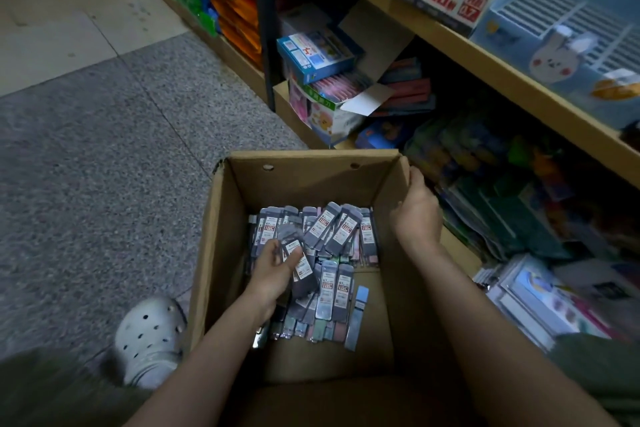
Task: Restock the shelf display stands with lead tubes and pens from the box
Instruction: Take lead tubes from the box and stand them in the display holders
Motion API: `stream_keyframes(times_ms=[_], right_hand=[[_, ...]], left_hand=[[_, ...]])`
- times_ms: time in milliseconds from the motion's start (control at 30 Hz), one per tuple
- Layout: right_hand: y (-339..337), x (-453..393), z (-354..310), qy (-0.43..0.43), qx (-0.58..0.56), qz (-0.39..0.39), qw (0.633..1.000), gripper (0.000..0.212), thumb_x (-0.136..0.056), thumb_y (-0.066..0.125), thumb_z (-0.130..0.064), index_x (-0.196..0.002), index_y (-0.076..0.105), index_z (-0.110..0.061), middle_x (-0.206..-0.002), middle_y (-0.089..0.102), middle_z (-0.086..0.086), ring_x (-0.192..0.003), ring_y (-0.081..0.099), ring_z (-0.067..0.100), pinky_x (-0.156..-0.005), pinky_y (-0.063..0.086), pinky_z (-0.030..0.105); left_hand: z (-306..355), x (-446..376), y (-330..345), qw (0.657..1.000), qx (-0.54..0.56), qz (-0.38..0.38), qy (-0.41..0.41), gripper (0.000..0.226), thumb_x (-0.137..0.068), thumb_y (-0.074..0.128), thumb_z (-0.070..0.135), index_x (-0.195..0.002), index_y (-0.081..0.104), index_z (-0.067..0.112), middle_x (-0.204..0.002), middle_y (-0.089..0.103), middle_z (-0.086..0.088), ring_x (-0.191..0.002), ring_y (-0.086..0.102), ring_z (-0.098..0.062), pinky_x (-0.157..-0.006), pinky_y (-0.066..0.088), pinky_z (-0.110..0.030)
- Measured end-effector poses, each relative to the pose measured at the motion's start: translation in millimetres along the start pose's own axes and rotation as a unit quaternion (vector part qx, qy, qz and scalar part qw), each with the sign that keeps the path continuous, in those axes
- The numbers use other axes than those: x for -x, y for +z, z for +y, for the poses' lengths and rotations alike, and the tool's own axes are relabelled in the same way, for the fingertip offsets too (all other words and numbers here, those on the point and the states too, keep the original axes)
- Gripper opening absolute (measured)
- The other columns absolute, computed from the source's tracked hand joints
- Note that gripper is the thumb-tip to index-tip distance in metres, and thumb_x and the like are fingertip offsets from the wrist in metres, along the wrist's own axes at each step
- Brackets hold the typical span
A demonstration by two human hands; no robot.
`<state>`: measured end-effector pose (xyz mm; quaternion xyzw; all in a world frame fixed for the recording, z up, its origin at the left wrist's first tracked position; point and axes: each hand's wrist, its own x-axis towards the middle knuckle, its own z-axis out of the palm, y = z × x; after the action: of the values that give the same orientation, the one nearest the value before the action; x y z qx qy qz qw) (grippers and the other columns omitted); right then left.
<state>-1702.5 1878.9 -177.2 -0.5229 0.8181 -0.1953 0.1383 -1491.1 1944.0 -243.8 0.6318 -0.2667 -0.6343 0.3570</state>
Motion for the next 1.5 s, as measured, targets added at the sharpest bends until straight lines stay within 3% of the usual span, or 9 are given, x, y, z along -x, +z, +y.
stream_keyframes(times_ms=[167, 400, 500, 767, 867, 1033, 1133, 1300, 1500], right_hand=[[17.1, -24.2, -30.3, -0.069, 0.028, -0.024, 0.997, 0.071, -0.083, 0.061, 0.000, -0.145, 0.037, -0.025, -0.107, 0.067, 0.015, -0.098, 0.064, 0.035, -0.070, 0.048, 0.035], [36.8, -28.9, -66.8, -0.256, -0.049, -0.025, 0.965, 0.057, -0.089, 0.061, -0.011, -0.143, 0.045, -0.020, -0.129, 0.055, 0.010, -0.116, 0.054, 0.027, -0.097, 0.047, 0.037], [46.5, 6.5, -51.2, -0.399, -0.150, 0.015, 0.905, 0.029, -0.091, 0.059, -0.012, -0.119, 0.062, -0.011, -0.116, 0.056, 0.006, -0.108, 0.055, 0.020, -0.096, 0.045, 0.031], [113.6, 52.8, 32.3, -0.020, 0.118, -0.340, 0.933, 0.047, -0.092, 0.061, -0.015, -0.136, 0.043, -0.013, -0.132, 0.050, 0.017, -0.120, 0.053, 0.032, -0.096, 0.045, 0.033], [127.0, 53.6, 37.9, -0.010, 0.122, -0.337, 0.933, 0.053, -0.092, 0.062, -0.016, -0.140, 0.040, -0.019, -0.130, 0.052, 0.016, -0.119, 0.055, 0.033, -0.095, 0.046, 0.035], [140.5, 49.5, 40.1, -0.054, 0.127, -0.332, 0.933, 0.045, -0.088, 0.063, -0.011, -0.129, 0.046, -0.016, -0.129, 0.047, 0.013, -0.116, 0.054, 0.034, -0.098, 0.045, 0.037], [138.7, 48.5, 37.4, -0.065, 0.120, -0.310, 0.941, 0.032, -0.090, 0.059, -0.008, -0.118, 0.045, -0.013, -0.121, 0.056, 0.014, -0.110, 0.059, 0.033, -0.093, 0.049, 0.039], [102.9, 48.6, 11.4, -0.114, 0.028, -0.254, 0.960, 0.039, -0.088, 0.064, -0.008, -0.119, 0.044, -0.021, -0.112, 0.066, 0.009, -0.101, 0.064, 0.028, -0.088, 0.053, 0.038], [-1.2, 35.3, -40.3, -0.101, -0.179, -0.207, 0.957, 0.034, -0.083, 0.071, -0.007, -0.110, 0.053, -0.016, -0.074, 0.057, -0.007, -0.067, 0.057, 0.010, -0.065, 0.044, 0.021]], left_hand=[[13.3, 2.7, -4.3, 1.000, -0.008, -0.002, 0.017, 0.055, -0.093, 0.061, 0.031, -0.142, 0.038, 0.021, -0.149, 0.039, -0.007, -0.134, 0.040, -0.026, -0.108, 0.040, -0.049], [20.5, 2.8, -22.8, 0.999, 0.001, 0.037, 0.039, 0.017, -0.092, 0.064, 0.026, -0.101, 0.055, 0.037, -0.104, 0.056, 0.019, -0.084, 0.062, 0.011, -0.065, 0.052, -0.011], [11.6, 4.0, -21.1, 0.998, 0.004, 0.051, 0.036, 0.019, -0.092, 0.063, 0.030, -0.104, 0.051, 0.038, -0.103, 0.049, 0.023, -0.091, 0.051, 0.008, -0.077, 0.045, -0.015], [-13.0, -5.2, -13.7, 0.997, 0.011, 0.078, -0.023, 0.073, -0.084, 0.073, 0.022, -0.146, 0.034, 0.017, -0.151, 0.037, -0.005, -0.135, 0.039, -0.025, -0.097, 0.036, -0.029], [-20.9, -14.6, -13.7, 0.996, -0.003, 0.084, -0.028, 0.074, -0.085, 0.073, 0.019, -0.147, 0.033, 0.015, -0.152, 0.036, -0.007, -0.135, 0.038, -0.024, -0.104, 0.036, -0.032], [-31.7, -19.1, -8.4, 0.993, -0.031, 0.103, -0.043, 0.059, -0.087, 0.069, 0.009, -0.138, 0.041, 0.013, -0.142, 0.046, -0.010, -0.091, 0.052, -0.006, -0.077, 0.043, -0.010], [-33.3, -22.5, -5.7, 0.994, -0.035, 0.095, -0.044, 0.067, -0.086, 0.070, 0.009, -0.144, 0.036, 0.010, -0.129, 0.048, 0.000, -0.101, 0.043, -0.006, -0.088, 0.037, -0.017], [-19.0, -12.0, -6.4, 0.997, -0.061, 0.044, -0.029, 0.032, -0.094, 0.061, 0.014, -0.121, 0.046, 0.022, -0.114, 0.061, 0.004, -0.082, 0.055, 0.002, -0.055, 0.045, -0.009], [65.2, 25.9, -0.1, 0.989, -0.131, -0.067, 0.029, 0.039, -0.096, 0.057, 0.018, -0.133, 0.043, 0.016, -0.123, 0.060, -0.016, -0.082, 0.064, -0.011, -0.065, 0.058, -0.029]])
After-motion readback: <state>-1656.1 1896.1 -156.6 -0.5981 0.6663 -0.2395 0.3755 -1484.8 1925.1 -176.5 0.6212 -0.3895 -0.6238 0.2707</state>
